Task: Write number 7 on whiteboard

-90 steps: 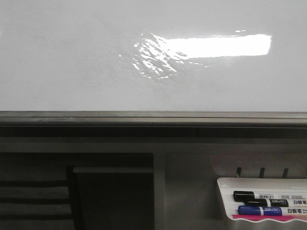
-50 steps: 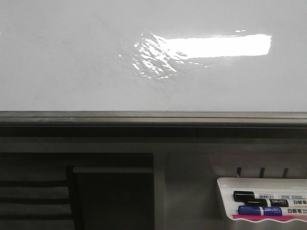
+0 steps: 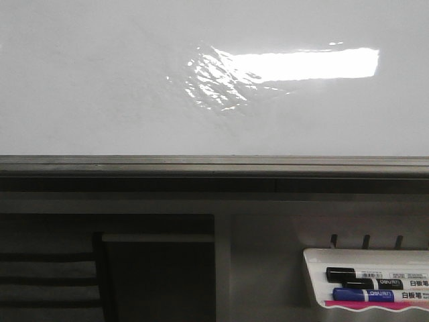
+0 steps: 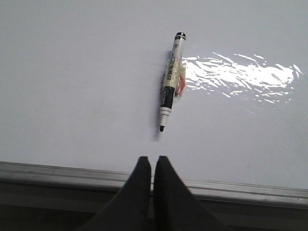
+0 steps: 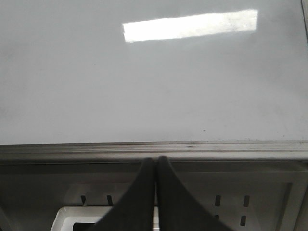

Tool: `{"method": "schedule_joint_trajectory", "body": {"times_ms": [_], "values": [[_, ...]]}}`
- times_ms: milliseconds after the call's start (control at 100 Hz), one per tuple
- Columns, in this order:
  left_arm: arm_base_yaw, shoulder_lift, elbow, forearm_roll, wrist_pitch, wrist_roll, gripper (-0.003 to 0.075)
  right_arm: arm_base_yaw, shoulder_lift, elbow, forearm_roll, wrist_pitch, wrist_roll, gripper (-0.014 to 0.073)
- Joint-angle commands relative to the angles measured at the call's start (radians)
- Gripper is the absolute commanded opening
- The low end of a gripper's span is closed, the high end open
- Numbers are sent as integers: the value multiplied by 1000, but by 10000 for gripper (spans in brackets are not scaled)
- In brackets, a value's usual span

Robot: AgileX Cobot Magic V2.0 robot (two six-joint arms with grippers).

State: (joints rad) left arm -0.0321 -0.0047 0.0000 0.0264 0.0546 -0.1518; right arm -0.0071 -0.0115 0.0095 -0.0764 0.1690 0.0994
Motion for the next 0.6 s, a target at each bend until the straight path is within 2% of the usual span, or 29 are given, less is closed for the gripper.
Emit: {"method": "schedule_joint_trajectory", "body": {"times_ms": [0, 280, 410, 590], "values": [[-5, -28, 35, 2, -82, -9, -20, -5, -18, 29, -1, -77, -3, -71], [-5, -28, 33, -2, -128, -11, -20, -5, -18, 29, -40, -162, -3, -71], [-5, -28, -7, -13, -173, -13, -20, -5, -18, -19, -23, -120, -3, -71], [-5, 18, -176, -42, -63, -13, -20, -5, -16, -134, -2, -55, -3, -71]]}}
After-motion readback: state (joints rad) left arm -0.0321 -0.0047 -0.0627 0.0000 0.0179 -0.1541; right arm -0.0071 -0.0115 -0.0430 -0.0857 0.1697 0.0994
